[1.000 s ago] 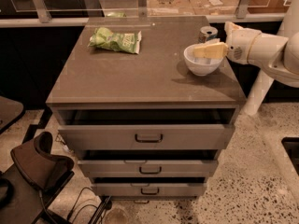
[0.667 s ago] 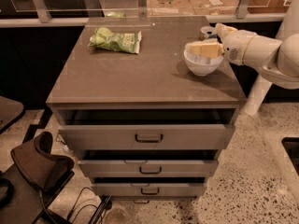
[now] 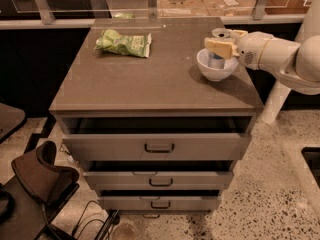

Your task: Pick redbull can from white bowl and place on counter

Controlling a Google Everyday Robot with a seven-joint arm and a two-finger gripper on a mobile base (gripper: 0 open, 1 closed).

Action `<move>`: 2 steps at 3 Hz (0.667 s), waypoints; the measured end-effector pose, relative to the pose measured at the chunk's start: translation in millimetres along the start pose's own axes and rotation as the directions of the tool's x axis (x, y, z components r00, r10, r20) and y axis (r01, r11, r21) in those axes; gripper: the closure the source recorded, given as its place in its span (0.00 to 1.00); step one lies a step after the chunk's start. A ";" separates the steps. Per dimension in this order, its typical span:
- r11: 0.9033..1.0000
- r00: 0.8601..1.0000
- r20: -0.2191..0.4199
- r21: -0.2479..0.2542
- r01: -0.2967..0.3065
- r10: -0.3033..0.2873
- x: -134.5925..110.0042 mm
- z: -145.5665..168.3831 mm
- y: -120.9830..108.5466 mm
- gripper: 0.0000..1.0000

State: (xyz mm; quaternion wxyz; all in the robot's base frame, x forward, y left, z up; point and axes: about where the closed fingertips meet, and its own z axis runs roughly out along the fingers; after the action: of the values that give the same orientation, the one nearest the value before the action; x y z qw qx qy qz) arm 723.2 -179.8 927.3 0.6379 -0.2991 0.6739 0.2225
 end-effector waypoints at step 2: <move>1.000 1.000 0.001 -0.009 0.000 0.000 -0.6 4.6 3.8 1.00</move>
Offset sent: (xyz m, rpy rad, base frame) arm 0.0004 0.0028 -0.0001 0.0005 0.0002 0.0041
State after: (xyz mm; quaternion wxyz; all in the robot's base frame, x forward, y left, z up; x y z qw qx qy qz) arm 723.9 -173.9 927.1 0.6369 -0.3016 0.6726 0.2258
